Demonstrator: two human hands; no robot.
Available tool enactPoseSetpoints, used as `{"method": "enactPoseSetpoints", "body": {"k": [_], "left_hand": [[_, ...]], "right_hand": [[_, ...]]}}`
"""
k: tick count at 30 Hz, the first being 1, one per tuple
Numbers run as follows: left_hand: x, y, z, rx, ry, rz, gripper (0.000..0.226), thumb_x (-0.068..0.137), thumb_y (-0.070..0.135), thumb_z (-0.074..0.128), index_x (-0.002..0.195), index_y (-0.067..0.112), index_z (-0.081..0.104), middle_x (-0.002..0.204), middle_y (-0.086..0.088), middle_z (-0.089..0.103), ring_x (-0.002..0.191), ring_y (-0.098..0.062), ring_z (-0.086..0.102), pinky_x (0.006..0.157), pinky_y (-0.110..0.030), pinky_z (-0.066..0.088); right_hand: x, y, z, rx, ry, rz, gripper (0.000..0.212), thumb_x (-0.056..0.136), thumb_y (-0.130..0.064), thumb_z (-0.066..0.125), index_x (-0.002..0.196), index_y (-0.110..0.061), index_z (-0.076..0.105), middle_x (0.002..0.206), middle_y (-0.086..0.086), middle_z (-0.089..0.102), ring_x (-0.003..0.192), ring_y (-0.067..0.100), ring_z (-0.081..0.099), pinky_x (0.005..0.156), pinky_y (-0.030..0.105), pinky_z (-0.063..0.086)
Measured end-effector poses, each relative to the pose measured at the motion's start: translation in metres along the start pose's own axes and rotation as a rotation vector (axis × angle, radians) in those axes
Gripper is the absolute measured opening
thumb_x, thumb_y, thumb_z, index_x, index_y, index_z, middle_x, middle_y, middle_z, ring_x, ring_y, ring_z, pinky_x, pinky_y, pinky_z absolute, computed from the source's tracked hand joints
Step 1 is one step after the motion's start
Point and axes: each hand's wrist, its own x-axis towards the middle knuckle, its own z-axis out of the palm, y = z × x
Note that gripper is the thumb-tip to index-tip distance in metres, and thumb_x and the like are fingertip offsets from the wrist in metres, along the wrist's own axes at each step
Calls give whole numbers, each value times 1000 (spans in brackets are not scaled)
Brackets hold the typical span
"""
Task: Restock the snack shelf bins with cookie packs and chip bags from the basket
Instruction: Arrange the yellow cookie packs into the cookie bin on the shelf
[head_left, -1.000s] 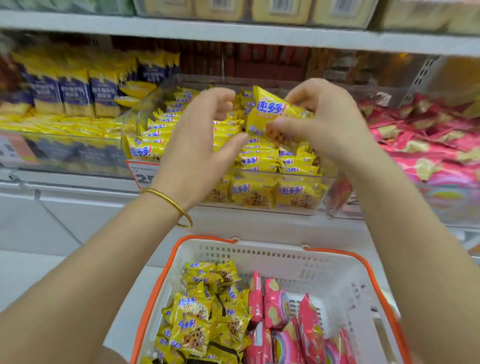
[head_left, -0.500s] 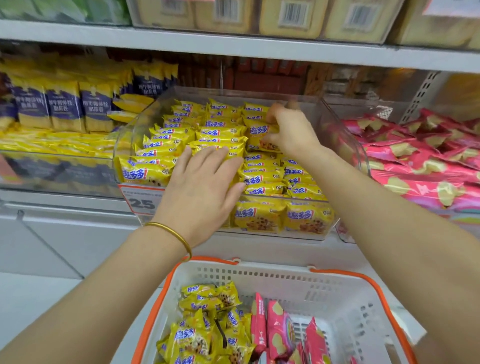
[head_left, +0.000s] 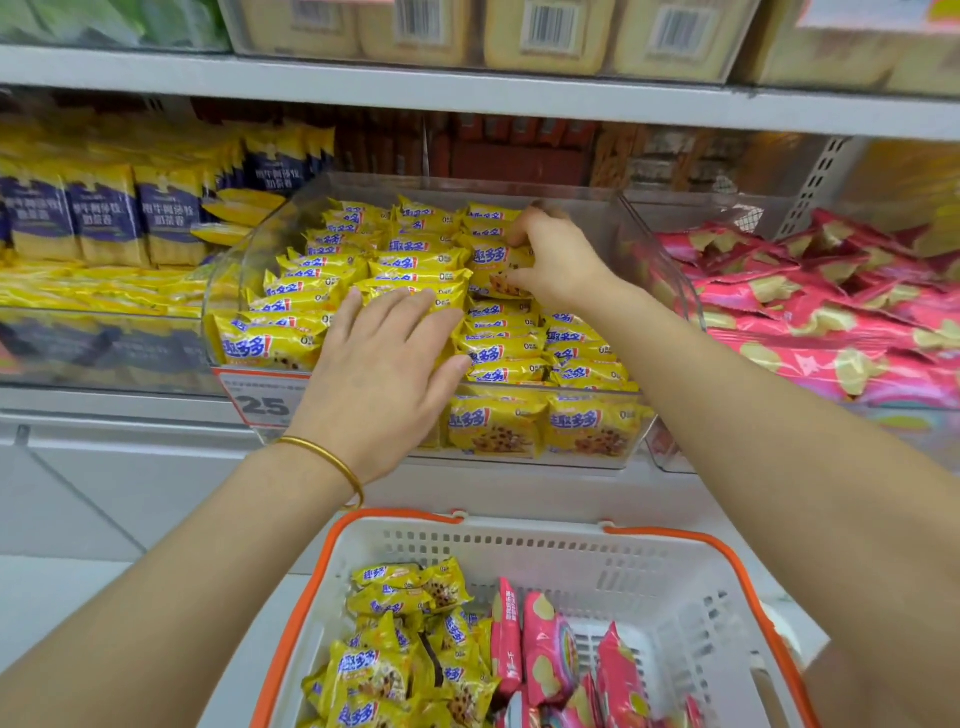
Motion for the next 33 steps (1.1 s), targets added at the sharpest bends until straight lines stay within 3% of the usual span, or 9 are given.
{"method": "enactPoseSetpoints", "body": {"k": [7,12,14,16,19,22,28,31,33], "left_hand": [[-12,6,-14,-51,123,117,47,91,38,35,121,11,59,130,-10,54,122,-32,47,110,-48,25],[-38,22,-28,-47,104,237,29,88,24,45,103,8,63,107,-9,62,97,-35,55,78,-49,45],[-53,22,-21,3,-44,262,32,85,28,41,96,8,64,98,-9,62,90,-35,55,73,-48,48],[-68,19,-9,50,-226,254,40,81,33,34,90,9,66,91,-9,63,85,-34,54,68,-47,50],[-84,9,4,83,-380,232,46,78,35,28,82,10,67,83,-7,64,81,-32,56,65,-45,52],[-90,4,8,133,-450,161,43,86,36,30,101,15,64,104,-2,62,100,-27,52,81,-42,48],[-91,-9,16,197,-545,85,33,95,34,41,123,23,53,125,3,51,119,-19,41,98,-38,39],[-89,-11,19,207,-557,66,33,95,34,41,124,23,52,126,4,51,119,-18,41,97,-35,40],[-87,-11,20,201,-582,54,33,96,33,41,126,24,51,128,3,51,120,-18,41,96,-34,40]], "right_hand": [[-33,-8,-20,-120,109,-2,46,84,8,52,127,-6,45,129,18,41,114,40,49,94,45,43],[-105,-33,-42,223,223,-85,30,80,2,54,105,-13,60,97,3,56,88,24,62,80,38,50],[-147,-42,-22,422,103,-122,26,78,5,56,96,-13,62,79,-3,57,74,22,66,67,34,53],[-178,-40,27,422,-150,-76,24,80,6,55,96,-10,63,77,0,62,73,22,67,62,27,49],[-205,-28,122,260,-518,11,24,85,0,53,105,-6,65,102,11,67,97,25,62,73,22,38],[-225,-27,192,258,-731,96,26,89,-18,58,112,-6,60,113,12,61,105,26,56,79,29,39],[-248,-42,247,282,-802,230,48,84,-35,68,116,-3,50,115,12,56,106,28,54,86,37,43],[-243,-33,244,379,-776,286,43,80,-28,74,113,-6,58,116,7,59,108,22,54,86,31,44],[-239,-23,233,481,-741,296,38,79,-22,75,111,-5,62,100,-3,59,99,18,53,74,21,42]]}}
